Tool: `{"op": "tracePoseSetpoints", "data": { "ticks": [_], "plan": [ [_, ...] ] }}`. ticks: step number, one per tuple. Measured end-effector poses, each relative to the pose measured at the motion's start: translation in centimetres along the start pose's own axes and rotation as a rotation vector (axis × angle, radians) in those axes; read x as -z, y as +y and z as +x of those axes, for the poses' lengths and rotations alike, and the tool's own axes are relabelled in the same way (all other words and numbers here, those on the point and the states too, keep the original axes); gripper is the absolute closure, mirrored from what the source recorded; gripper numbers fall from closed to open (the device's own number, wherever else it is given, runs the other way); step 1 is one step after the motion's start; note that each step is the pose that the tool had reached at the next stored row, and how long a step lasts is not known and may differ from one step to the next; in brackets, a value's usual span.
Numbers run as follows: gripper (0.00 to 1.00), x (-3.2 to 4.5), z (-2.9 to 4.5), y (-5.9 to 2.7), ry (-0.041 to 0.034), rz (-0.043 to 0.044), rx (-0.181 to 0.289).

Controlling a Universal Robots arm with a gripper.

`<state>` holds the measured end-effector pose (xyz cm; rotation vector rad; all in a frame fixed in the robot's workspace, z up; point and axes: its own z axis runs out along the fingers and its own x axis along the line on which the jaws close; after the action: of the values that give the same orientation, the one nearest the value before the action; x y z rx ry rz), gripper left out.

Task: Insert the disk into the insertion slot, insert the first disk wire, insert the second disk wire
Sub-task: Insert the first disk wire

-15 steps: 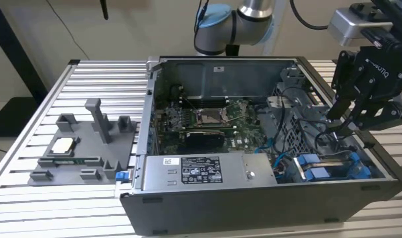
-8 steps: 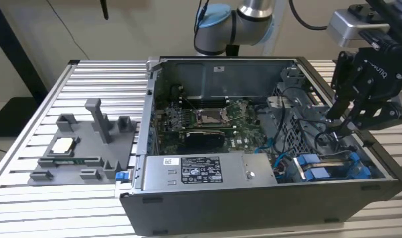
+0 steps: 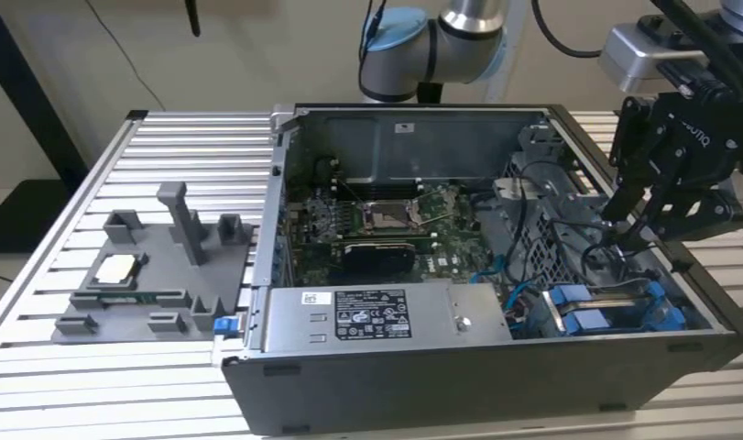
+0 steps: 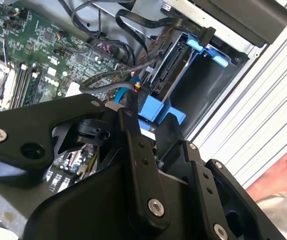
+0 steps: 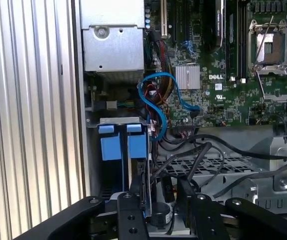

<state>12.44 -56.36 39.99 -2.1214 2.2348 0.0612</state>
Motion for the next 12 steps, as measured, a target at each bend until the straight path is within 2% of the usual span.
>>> {"op": "tracePoseSetpoints", "data": {
  "ticks": [5,9,12],
  "plan": [
    [0.58,-0.09,-0.03,0.01,-0.0001,0.0015,0.000],
    [0.58,-0.35,-0.06,0.01,-0.0009,0.0097,0.001],
    [0.58,-0.62,-0.05,0.02,-0.0043,0.0193,0.001]
  ]
}}
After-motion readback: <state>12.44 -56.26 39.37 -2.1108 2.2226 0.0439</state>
